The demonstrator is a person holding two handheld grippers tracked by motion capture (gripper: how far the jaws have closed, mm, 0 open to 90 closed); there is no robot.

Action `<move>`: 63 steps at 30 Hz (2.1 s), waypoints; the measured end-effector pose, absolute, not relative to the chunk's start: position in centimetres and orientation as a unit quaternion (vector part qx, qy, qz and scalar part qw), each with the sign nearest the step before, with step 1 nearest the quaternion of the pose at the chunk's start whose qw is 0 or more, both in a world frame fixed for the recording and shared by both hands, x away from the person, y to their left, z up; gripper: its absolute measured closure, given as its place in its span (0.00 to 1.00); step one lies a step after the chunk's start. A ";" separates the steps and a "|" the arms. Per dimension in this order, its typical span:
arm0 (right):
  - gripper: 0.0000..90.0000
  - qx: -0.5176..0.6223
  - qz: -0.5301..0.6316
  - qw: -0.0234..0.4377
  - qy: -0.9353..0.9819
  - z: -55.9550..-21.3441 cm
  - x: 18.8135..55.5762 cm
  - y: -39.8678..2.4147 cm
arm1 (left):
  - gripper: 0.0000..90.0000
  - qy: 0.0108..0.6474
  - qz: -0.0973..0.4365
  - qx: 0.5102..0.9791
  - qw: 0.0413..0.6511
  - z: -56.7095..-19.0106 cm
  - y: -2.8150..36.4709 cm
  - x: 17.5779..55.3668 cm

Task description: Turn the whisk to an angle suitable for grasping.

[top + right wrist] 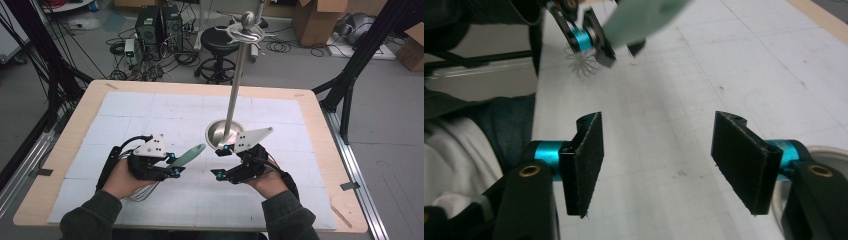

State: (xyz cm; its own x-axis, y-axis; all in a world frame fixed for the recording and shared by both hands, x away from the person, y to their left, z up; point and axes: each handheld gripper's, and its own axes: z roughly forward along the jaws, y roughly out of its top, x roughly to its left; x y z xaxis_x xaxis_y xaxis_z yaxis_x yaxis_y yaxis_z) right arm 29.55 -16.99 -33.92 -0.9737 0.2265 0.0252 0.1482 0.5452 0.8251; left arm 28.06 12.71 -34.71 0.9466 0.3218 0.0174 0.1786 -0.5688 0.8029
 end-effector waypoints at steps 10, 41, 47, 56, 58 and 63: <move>0.52 0.079 0.466 0.013 0.881 -32.5 30.0 -14.2 | 0.77 0.123 0.074 0.890 0.433 -34.9 12.2 27.7; 0.73 -0.012 0.447 -0.003 0.894 -31.7 30.2 -12.8 | 0.75 0.103 0.026 0.896 0.432 -34.9 12.0 27.6; 0.53 0.025 0.464 0.008 0.886 -31.6 30.1 -13.2 | 0.76 0.109 0.055 0.893 0.434 -34.6 12.1 27.4; 0.38 0.104 0.481 0.047 0.869 -32.7 29.9 -16.7 | 0.76 0.135 0.074 0.879 0.450 -33.8 13.1 27.9; 0.38 0.121 0.481 0.053 0.867 -33.1 29.7 -17.5 | 0.76 0.138 0.074 0.877 0.454 -33.6 13.2 28.0; 0.35 0.140 0.480 0.070 0.863 -33.8 29.5 -19.0 | 0.76 0.142 0.076 0.872 0.462 -33.1 13.3 28.2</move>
State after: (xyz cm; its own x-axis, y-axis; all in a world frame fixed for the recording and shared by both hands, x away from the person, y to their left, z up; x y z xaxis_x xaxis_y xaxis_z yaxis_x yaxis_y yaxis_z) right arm 29.53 -19.02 -33.81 -0.9507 0.3099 0.0135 0.1752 0.5004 0.8479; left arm 28.21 13.31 -33.06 0.9483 0.3173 0.0020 0.1765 -0.5328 0.8277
